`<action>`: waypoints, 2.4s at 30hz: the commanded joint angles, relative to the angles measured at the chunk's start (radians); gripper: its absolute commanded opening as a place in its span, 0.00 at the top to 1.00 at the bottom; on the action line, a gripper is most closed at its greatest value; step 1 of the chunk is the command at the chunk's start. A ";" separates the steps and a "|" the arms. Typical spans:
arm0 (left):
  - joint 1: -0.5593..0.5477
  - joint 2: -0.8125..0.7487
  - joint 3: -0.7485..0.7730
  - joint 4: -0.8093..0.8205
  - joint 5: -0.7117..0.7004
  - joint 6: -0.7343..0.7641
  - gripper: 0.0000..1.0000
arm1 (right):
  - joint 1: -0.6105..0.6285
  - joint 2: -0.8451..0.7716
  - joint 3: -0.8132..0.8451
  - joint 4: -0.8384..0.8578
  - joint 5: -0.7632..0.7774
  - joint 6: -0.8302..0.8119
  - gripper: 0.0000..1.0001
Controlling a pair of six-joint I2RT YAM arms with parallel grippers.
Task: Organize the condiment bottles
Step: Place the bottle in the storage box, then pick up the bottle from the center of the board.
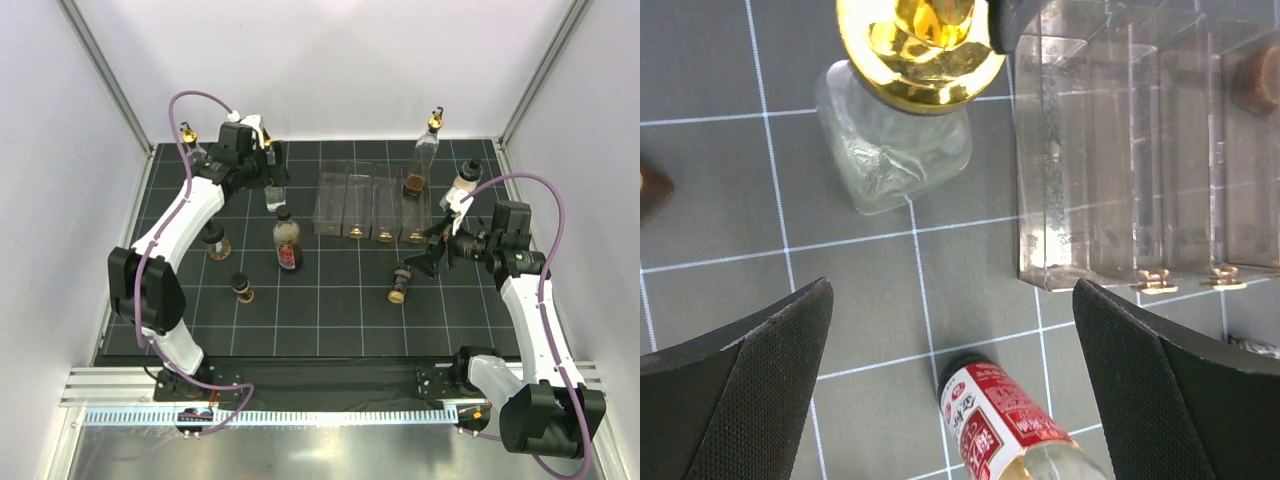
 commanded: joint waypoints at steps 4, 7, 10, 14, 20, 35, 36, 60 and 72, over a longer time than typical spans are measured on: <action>-0.015 0.051 0.110 0.041 -0.113 0.032 0.04 | -0.003 0.003 0.008 0.018 -0.025 -0.023 0.00; -0.015 0.072 0.148 0.044 -0.154 0.044 0.05 | -0.003 0.006 0.011 0.012 -0.025 -0.028 0.00; -0.015 0.102 0.200 0.050 -0.185 0.058 0.07 | -0.003 0.010 0.011 0.010 -0.022 -0.032 0.00; -0.015 0.138 0.259 0.049 -0.192 0.076 0.14 | -0.003 0.016 0.013 0.006 -0.019 -0.037 0.00; -0.017 0.189 0.309 0.047 -0.197 0.092 0.26 | -0.003 0.021 0.016 0.003 -0.017 -0.043 0.00; -0.015 0.263 0.402 0.061 -0.206 0.138 0.63 | -0.003 0.021 0.022 -0.011 -0.011 -0.055 0.00; -0.015 0.261 0.398 0.063 -0.203 0.141 0.67 | -0.003 0.020 0.023 -0.013 -0.013 -0.058 0.00; -0.018 0.016 0.323 0.144 -0.078 0.190 1.00 | -0.006 0.021 0.022 -0.023 0.002 -0.074 0.00; -0.044 -0.062 0.328 0.135 0.028 0.135 1.00 | -0.006 0.016 0.017 -0.039 -0.025 -0.111 0.00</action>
